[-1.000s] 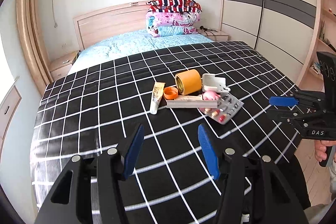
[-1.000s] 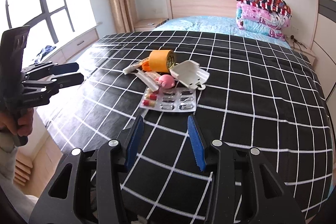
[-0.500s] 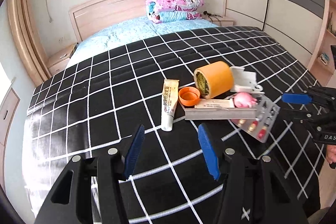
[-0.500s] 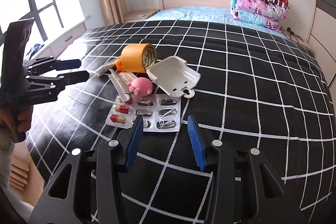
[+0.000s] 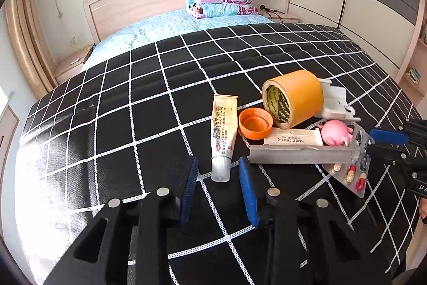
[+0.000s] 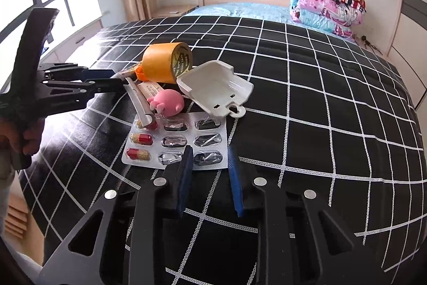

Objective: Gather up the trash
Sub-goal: 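Grasp the ointment tube with the left tool while the right tool grasps the pill blister pack, then carry the ointment tube and blister pack in both tools over the bin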

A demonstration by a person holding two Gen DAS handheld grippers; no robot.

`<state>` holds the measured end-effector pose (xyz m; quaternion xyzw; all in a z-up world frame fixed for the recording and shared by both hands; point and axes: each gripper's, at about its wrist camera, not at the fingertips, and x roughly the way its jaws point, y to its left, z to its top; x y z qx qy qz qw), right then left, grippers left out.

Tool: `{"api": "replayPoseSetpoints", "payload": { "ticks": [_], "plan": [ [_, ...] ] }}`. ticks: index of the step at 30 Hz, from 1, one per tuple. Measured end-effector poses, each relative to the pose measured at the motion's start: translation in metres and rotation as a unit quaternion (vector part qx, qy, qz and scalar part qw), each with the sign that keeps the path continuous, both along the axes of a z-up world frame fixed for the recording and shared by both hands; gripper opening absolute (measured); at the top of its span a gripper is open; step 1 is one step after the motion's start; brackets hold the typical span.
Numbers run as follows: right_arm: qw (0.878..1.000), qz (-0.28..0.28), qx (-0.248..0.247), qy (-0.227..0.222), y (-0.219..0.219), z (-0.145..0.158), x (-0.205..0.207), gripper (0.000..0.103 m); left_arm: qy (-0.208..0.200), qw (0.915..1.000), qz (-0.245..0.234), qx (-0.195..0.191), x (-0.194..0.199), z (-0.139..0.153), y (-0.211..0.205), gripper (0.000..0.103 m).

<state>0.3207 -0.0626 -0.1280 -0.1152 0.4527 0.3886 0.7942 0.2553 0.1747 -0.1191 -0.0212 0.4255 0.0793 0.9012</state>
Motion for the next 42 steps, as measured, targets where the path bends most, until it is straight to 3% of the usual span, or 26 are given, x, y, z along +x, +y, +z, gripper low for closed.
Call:
{"api": "replayPoseSetpoints", "payload": {
  "ticks": [2, 18, 42],
  "plan": [
    [1.0, -0.004, 0.005, 0.001, -0.002, 0.001, 0.0, 0.026, -0.002, 1.0, 0.002, -0.002, 0.0, 0.0, 0.001, 0.015],
    [1.0, -0.014, 0.018, -0.007, -0.022, 0.018, -0.019, 0.026, -0.024, 0.9996, 0.008, 0.01, -0.04, 0.027, -0.016, 0.015],
    [0.999, -0.008, 0.04, -0.036, -0.062, 0.057, -0.081, 0.026, -0.076, 0.9963, -0.034, 0.017, -0.144, 0.071, -0.094, 0.015]
  ]
}}
